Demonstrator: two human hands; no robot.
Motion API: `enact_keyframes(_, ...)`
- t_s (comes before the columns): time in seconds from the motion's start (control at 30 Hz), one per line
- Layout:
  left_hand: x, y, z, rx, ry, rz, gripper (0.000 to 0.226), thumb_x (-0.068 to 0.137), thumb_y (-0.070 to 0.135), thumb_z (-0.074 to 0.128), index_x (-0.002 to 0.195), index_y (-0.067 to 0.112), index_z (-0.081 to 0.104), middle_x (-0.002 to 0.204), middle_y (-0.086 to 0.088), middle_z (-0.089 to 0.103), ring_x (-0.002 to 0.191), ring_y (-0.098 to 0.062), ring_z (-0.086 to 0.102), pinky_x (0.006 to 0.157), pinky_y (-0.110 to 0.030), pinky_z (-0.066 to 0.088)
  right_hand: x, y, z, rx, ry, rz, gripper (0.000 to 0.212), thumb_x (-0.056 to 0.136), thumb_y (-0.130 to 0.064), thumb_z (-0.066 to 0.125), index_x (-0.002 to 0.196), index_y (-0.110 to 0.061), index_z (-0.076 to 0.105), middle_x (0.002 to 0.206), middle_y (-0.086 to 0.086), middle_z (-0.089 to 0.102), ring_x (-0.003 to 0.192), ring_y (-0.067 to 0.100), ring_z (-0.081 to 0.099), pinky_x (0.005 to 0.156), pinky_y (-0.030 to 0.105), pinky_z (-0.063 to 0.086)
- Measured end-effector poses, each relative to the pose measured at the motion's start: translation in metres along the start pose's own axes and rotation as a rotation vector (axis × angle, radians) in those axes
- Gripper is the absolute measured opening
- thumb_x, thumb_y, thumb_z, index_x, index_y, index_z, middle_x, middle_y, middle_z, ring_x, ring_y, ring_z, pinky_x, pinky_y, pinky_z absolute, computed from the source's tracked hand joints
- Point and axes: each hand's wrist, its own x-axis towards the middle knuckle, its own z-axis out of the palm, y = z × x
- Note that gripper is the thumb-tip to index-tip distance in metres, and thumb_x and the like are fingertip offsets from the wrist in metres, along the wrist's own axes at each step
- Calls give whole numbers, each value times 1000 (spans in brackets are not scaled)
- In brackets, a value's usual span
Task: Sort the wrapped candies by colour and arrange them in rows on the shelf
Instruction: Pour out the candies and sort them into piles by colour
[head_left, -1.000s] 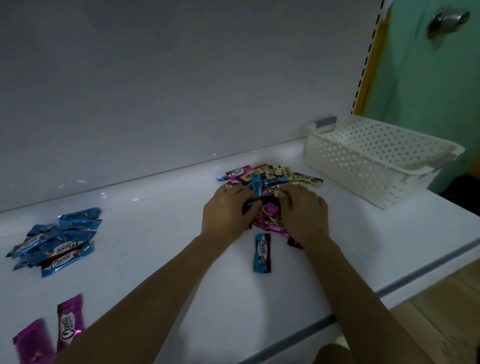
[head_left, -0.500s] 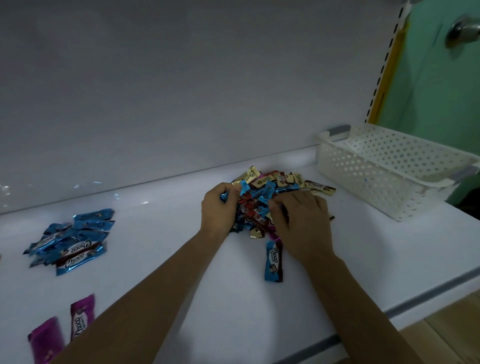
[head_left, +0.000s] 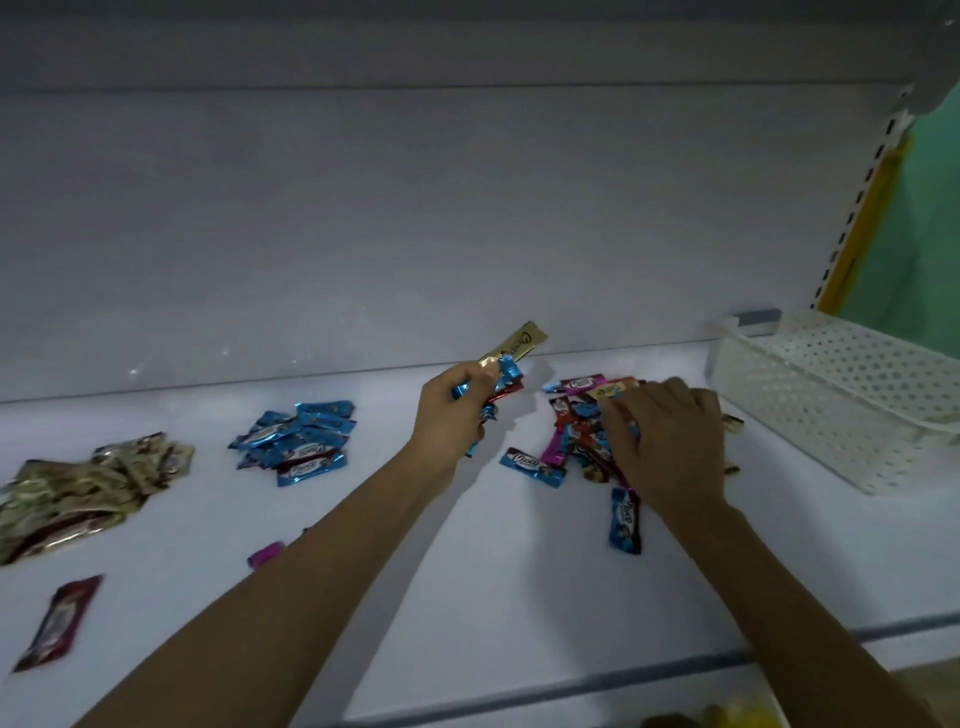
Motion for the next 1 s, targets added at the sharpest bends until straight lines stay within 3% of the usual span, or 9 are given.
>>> enact_keyframes(0.07, -13, 3, -18, 41, -5, 22, 15, 96, 32, 53, 91, 26, 66, 69, -4, 52, 56, -12, 39, 49, -23, 34, 20, -36, -4, 171, -72, 161, 31, 94, -33, 47, 79, -13, 65, 70, 2, 62, 67, 21, 52, 66, 31, 33)
enact_keyframes(0.2, -37, 12, -60, 100, 20, 71, 20, 96, 29, 55, 88, 16, 66, 64, -1, 52, 51, -9, 40, 48, -22, 32, 49, -126, 2, 1012, -315, 701, 32, 93, -39, 55, 110, -12, 61, 92, -2, 67, 83, 13, 62, 66, 20, 48)
enact_keyframes(0.27, -49, 16, -87, 161, 32, 115, 20, 97, 26, 54, 84, 15, 65, 66, 2, 54, 51, -6, 44, 47, -18, 33, 54, -160, 6, 1253, -447, 802, 21, 92, -30, 60, 102, -13, 65, 89, -1, 68, 79, 12, 63, 59, 17, 48)
enact_keyframes(0.43, -84, 10, -174, 309, 152, 134, 22, 98, 20, 51, 102, 7, 69, 71, 10, 56, 45, 6, 48, 45, -5, 32, 48, -234, 23, 1436, -592, 900, 8, 90, -18, 63, 93, -14, 69, 86, 2, 68, 60, 8, 58, 53, 21, 43)
enact_keyframes(0.53, -108, -3, -232, 391, 363, 181, 19, 97, 22, 53, 102, 14, 69, 81, 11, 62, 63, 3, 56, 58, -11, 43, 42, -278, 37, 1517, -657, 958, 15, 92, -15, 60, 103, -6, 67, 83, 8, 69, 52, 7, 62, 45, 17, 46)
enact_keyframes(0.63, -133, -19, -289, 573, 582, 230, 13, 94, 22, 58, 100, 19, 69, 94, 13, 68, 85, 0, 62, 74, -11, 48, 31, -319, 50, 1475, -763, 887, 12, 93, -12, 58, 100, -6, 66, 83, 10, 70, 53, 6, 65, 46, 16, 48)
enact_keyframes(0.77, -149, -28, -334, 469, 645, 168, 16, 94, 28, 58, 94, 18, 70, 92, 6, 71, 82, 0, 63, 69, -14, 49, 22, -368, 66, 1394, -795, 722, 7, 89, -10, 62, 85, -12, 67, 83, 9, 73, 68, 14, 69, 54, 20, 48)
enact_keyframes(0.87, -146, -28, -345, 320, 718, 124, 25, 95, 35, 54, 88, 16, 69, 84, 5, 69, 71, 4, 59, 62, -13, 45, 28, -400, 81, 1282, -689, 559, 9, 87, -10, 65, 81, -16, 70, 78, -2, 70, 74, 14, 66, 66, 25, 54)
enact_keyframes(1.0, -146, -25, -350, 153, 809, 100, 33, 96, 40, 49, 83, 17, 67, 65, 11, 64, 58, 2, 55, 56, -19, 40, 37, -432, 101, 1053, -465, 188, 18, 90, -16, 62, 105, -11, 72, 95, -3, 71, 81, 5, 64, 78, 22, 54)
